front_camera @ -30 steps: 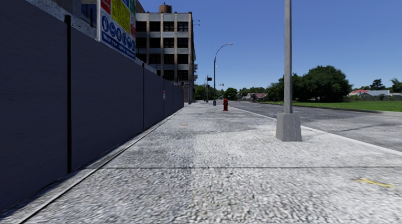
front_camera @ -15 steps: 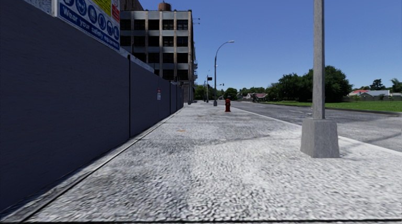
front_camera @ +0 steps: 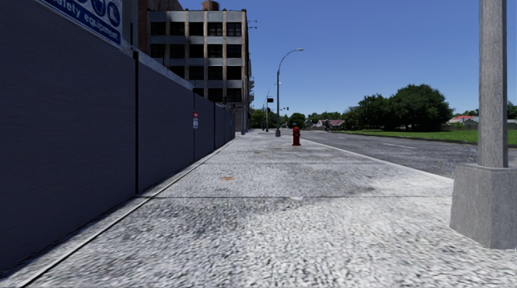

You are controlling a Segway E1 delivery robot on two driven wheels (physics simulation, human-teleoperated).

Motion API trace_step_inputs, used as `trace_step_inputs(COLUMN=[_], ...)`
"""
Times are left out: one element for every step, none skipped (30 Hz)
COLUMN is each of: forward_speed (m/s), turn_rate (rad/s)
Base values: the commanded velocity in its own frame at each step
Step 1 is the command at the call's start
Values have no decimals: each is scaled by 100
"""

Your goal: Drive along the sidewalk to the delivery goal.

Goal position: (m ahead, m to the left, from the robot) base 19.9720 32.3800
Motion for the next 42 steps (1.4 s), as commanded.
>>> trace_step_inputs(forward_speed=[200,200,200,200,200,200,200,200,200,200,200,200,200,200,200,200,200,200,200,200,200,200,200,200,200,200,200,200,200,200,200,200,200,200,200,200,200,200,200,200,200,200], turn_rate=[0,0,0,0,0,0,0,0,0,0,0,0,0,0,0,0,0,0,0,0,0,0,0,0,0,0,0,0,0,0,0,0,0,0,0,0,0,0,0,0,0,0])
